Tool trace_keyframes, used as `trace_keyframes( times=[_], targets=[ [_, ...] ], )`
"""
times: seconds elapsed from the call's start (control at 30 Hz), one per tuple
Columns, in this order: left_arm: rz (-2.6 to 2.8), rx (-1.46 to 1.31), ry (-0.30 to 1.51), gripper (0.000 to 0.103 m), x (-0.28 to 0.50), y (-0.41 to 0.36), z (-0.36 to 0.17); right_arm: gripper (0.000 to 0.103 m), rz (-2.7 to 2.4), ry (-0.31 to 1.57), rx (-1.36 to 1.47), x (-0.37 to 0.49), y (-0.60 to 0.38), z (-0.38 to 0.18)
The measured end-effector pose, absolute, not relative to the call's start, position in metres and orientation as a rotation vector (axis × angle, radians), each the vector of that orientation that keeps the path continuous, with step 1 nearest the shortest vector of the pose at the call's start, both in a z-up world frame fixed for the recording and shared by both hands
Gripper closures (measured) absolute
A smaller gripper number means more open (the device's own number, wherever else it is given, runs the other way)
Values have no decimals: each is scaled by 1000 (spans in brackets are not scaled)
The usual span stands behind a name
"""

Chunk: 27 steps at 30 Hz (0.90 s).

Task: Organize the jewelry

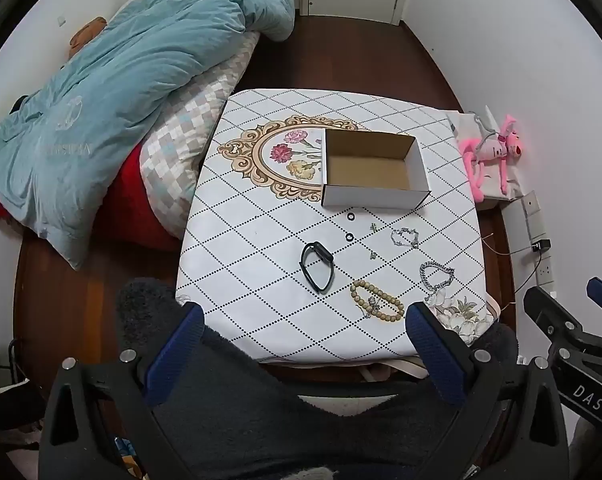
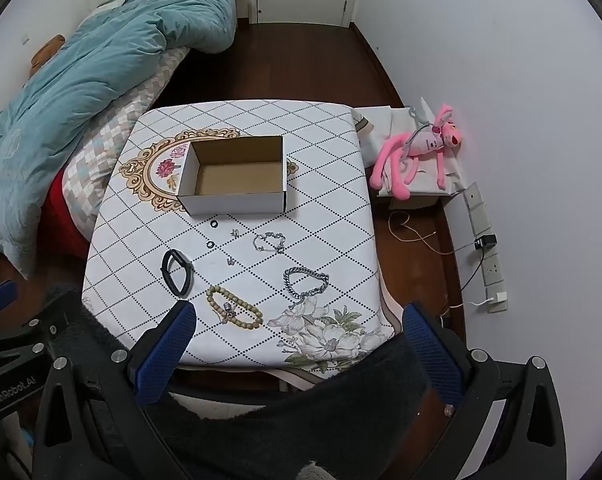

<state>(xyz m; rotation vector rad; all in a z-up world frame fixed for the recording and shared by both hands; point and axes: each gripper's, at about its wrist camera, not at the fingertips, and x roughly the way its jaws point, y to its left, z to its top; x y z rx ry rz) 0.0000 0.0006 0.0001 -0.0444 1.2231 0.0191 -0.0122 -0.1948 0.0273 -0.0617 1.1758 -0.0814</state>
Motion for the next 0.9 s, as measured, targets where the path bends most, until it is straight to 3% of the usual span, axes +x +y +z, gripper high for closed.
trace_keyframes(
  times=[0.9],
  targets=[
    [9,-24,1218,0,4,-4,8,0,-85,1181,-62,-13,-200,28]
  ],
)
